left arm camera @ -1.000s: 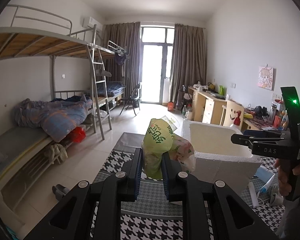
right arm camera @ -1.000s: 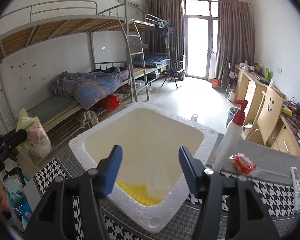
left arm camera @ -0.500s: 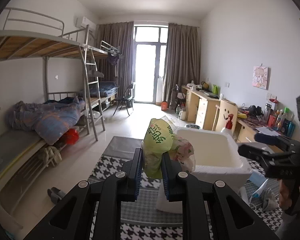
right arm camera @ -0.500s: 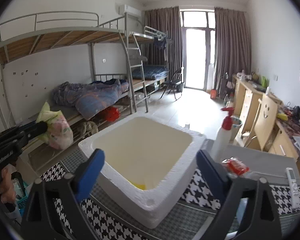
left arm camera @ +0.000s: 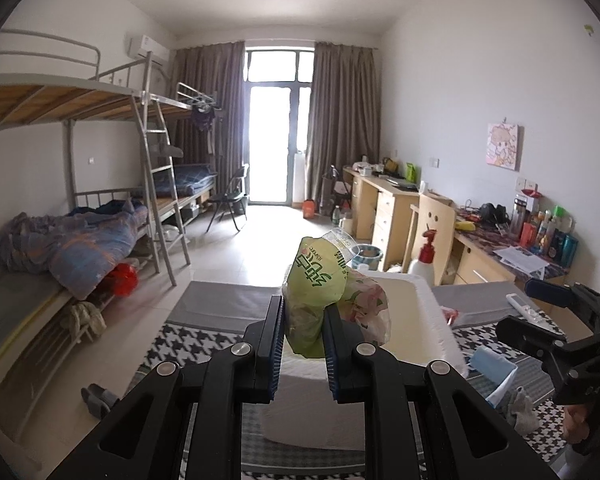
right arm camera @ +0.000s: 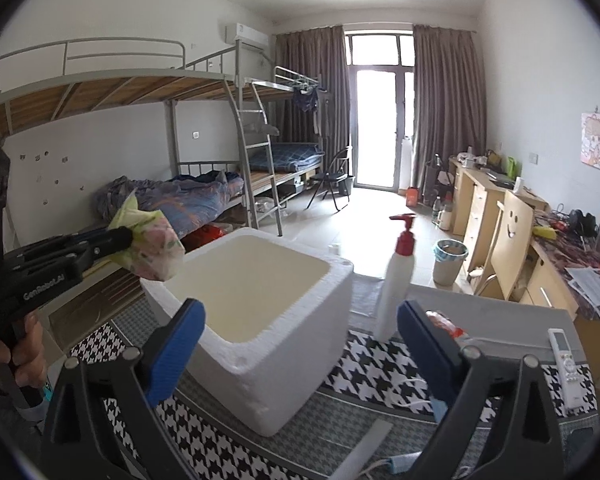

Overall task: Organize soft objects
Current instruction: 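Lower the green bag into the foam box and open the left tool, then withdraw both tools from the foam box back toward the table items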

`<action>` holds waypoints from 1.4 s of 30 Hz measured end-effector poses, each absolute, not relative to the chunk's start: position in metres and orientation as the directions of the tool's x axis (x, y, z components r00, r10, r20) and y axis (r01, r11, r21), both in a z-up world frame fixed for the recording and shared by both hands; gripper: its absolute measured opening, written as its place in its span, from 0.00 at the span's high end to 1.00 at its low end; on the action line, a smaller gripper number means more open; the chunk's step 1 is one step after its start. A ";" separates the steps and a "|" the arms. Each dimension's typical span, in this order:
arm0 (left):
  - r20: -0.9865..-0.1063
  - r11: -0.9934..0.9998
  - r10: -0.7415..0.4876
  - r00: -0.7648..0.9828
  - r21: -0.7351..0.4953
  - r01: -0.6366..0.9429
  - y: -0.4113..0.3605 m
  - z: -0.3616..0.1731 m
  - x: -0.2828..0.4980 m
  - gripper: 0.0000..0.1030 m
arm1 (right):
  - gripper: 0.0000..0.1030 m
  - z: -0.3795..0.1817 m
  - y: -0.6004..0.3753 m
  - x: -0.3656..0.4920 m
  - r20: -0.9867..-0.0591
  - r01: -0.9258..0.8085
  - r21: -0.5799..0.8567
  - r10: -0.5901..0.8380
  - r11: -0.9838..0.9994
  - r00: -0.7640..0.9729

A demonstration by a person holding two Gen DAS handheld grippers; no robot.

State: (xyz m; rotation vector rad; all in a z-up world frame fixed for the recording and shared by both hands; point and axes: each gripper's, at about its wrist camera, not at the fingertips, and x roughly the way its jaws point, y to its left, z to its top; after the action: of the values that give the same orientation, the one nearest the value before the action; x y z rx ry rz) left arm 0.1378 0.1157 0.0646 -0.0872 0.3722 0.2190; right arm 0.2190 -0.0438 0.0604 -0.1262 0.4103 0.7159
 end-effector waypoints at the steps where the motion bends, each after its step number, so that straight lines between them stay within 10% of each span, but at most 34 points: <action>1: -0.373 0.974 0.191 0.908 -0.044 -0.223 0.114 0.065 0.140 0.81 | 0.04 0.060 -0.048 0.219 -0.405 -0.656 0.029 0.609 0.754 0.682; 31: -0.461 0.978 0.184 0.868 -0.006 -0.210 0.094 0.049 0.195 0.79 | 0.04 0.040 -0.090 0.225 -0.402 -0.579 0.040 0.544 0.814 0.737; 36: -0.449 0.978 0.178 0.875 -0.018 -0.208 0.090 0.051 0.194 0.28 | 0.04 0.039 -0.094 0.224 -0.403 -0.572 0.041 0.538 0.819 0.741; 42: -0.409 0.979 0.164 0.898 -0.042 -0.198 0.086 0.056 0.186 0.07 | 0.04 0.041 -0.098 0.221 -0.402 -0.564 0.034 0.528 0.825 0.748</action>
State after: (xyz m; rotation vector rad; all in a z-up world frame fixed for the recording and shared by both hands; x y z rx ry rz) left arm 0.1858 0.0857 0.0563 -0.0830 0.4162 0.1880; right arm 0.2214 -0.0984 0.0409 -0.0916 0.4111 0.5976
